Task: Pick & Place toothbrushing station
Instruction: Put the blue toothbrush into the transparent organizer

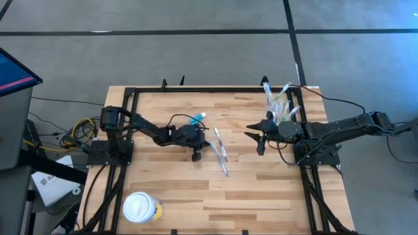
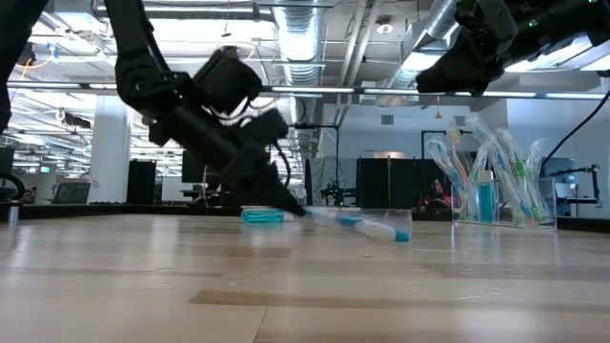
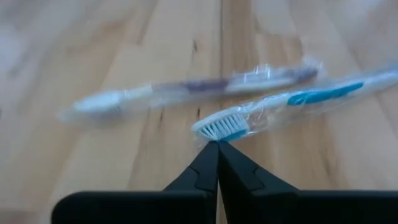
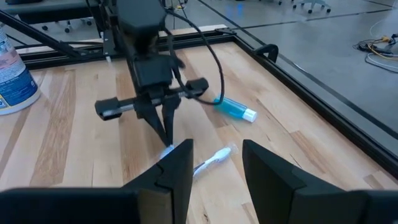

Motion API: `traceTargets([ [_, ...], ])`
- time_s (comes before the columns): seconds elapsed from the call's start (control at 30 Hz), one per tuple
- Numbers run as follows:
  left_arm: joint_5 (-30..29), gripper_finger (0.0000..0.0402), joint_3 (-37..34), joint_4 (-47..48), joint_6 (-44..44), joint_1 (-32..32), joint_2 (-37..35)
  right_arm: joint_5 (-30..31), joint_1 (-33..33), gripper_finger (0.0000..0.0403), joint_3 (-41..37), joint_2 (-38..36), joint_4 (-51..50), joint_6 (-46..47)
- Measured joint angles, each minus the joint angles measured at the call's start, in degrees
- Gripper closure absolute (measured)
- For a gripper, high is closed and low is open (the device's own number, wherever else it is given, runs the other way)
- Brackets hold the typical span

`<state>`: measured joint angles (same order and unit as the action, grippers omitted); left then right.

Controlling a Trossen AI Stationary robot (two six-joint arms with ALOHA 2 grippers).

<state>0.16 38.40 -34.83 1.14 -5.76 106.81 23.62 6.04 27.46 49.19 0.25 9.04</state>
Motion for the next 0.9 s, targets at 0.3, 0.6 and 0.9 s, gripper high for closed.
traceTargets([
  [0.3, -5.62, 0.0401, 0.05, 3.61, 2.78, 3.54, -9.06, -0.6, 0.0, 0.0275, -0.08, 1.45, 0.0, 1.07],
  [0.6, -14.34, 0.0401, 0.06, 4.38, 7.69, 7.67, -18.08, -6.27, -0.01, 0.0275, -0.07, 6.27, 9.21, 0.61],
  [0.9, -17.95, 0.0401, 0.24, 3.99, 12.13, 10.02, -22.28, -11.74, 0.0, 0.0275, -0.04, 6.43, 12.68, 2.08],
])
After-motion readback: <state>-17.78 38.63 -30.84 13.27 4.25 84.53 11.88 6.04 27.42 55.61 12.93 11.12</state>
